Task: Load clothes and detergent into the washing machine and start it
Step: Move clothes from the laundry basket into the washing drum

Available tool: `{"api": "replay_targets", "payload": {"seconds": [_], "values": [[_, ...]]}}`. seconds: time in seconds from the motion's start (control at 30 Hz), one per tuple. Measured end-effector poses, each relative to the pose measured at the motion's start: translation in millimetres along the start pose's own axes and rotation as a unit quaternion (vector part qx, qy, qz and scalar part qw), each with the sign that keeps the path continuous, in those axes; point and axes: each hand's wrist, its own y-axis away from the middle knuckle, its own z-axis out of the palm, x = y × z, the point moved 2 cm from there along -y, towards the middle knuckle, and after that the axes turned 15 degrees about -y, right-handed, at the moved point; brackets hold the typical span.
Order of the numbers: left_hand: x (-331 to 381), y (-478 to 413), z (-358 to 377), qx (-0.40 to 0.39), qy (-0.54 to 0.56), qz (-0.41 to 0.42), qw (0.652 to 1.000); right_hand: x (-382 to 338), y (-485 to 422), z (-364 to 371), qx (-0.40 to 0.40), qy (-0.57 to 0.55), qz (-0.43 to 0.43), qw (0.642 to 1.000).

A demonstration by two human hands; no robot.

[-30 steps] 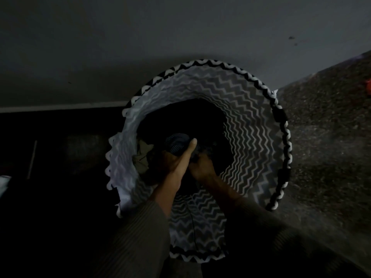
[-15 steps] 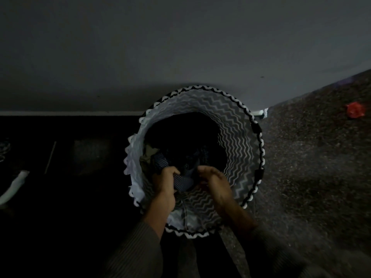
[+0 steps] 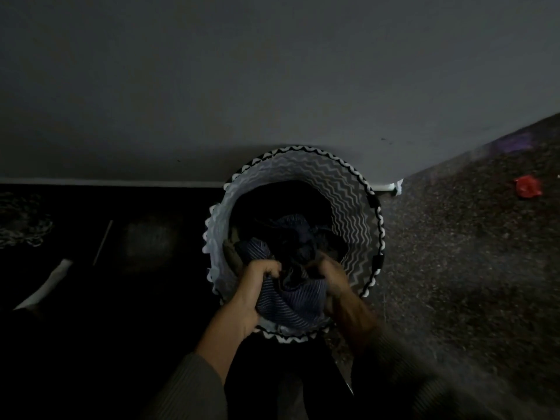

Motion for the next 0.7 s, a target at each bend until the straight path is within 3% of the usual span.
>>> {"api": "replay_targets", "payload": {"seconds": [0.07, 0.13, 0.23, 0.33, 0.4, 0.5, 0.57, 0.7], "values": [[-5, -5, -11, 0.122, -0.090, 0.064, 0.986, -1, 19, 3, -0.041, -0.069, 0.011, 0.997], [-7, -2, -18, 0.239, -0.136, 0.143, 0.951, 0, 36, 4, -0.081, -0.110, 0.010, 0.991], [-3, 7, -14, 0.271, -0.143, 0.225, 0.925, -3, 64, 4, -0.128, -0.147, 0.021, 0.981], [1, 4, -7, 0.176, -0.173, 0.188, 0.951, -8, 92, 12, -0.193, -0.098, 0.028, 0.976], [4, 7, 1, 0.015, -0.094, 0.127, 0.987, -6, 100, 20, -0.207, -0.015, 0.018, 0.978], [7, 25, -1, -0.100, -0.025, 0.093, 0.990, -10, 113, 34, -0.249, 0.093, -0.011, 0.964], [9, 38, -5, -0.133, -0.035, 0.077, 0.987, -8, 122, 39, -0.292, 0.114, 0.010, 0.949], [12, 57, -18, -0.076, -0.028, 0.127, 0.989, -3, 134, 37, -0.337, 0.036, 0.021, 0.941]]}}
